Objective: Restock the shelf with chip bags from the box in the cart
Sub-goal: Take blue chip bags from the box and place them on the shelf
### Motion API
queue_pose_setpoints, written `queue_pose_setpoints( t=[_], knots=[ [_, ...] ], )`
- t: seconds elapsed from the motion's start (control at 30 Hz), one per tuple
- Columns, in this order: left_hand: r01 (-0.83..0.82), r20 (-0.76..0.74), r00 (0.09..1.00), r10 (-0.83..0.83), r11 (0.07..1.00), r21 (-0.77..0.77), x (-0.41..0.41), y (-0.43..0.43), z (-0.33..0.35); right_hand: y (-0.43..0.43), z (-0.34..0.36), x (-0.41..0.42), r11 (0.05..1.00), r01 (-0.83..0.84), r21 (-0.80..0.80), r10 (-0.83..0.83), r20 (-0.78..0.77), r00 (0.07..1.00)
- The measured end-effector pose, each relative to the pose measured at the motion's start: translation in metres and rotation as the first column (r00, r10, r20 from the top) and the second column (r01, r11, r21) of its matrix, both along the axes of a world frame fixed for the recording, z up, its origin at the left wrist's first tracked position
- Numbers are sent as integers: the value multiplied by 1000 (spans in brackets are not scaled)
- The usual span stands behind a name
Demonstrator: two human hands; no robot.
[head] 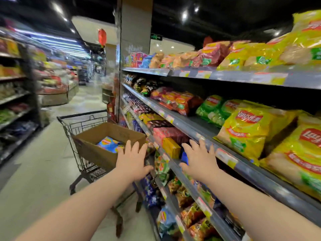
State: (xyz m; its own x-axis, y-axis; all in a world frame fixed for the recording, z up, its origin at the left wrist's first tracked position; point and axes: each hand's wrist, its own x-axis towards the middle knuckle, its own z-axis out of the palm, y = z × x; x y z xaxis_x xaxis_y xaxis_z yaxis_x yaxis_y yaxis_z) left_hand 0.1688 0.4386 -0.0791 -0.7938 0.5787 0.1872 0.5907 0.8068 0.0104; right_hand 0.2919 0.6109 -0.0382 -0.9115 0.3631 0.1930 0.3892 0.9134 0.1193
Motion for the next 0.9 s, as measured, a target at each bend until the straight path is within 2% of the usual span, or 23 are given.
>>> queue_pose_setpoints(
  t=[0.23, 0.37, 0.63, 0.9],
  knots=[
    [-150, -5, 989, 150, 987, -55, -107, -113, -26, -91, -27, -122, 995, -96, -41, 96, 10, 995],
    [-215, 56, 974, 218, 975, -60, -138, -156, -41, -128, -51, -170, 986, -131, -100, 139, 71, 988],
    [-287, 119, 949, 293, 956, -64, -187, -212, -74, -175, -91, -259, 967, -176, -181, 208, 177, 962],
    [-396, 160, 893, 420, 904, -164, -281, -244, -85, -208, -129, -391, 911, -340, -235, 384, 183, 905]
  ],
)
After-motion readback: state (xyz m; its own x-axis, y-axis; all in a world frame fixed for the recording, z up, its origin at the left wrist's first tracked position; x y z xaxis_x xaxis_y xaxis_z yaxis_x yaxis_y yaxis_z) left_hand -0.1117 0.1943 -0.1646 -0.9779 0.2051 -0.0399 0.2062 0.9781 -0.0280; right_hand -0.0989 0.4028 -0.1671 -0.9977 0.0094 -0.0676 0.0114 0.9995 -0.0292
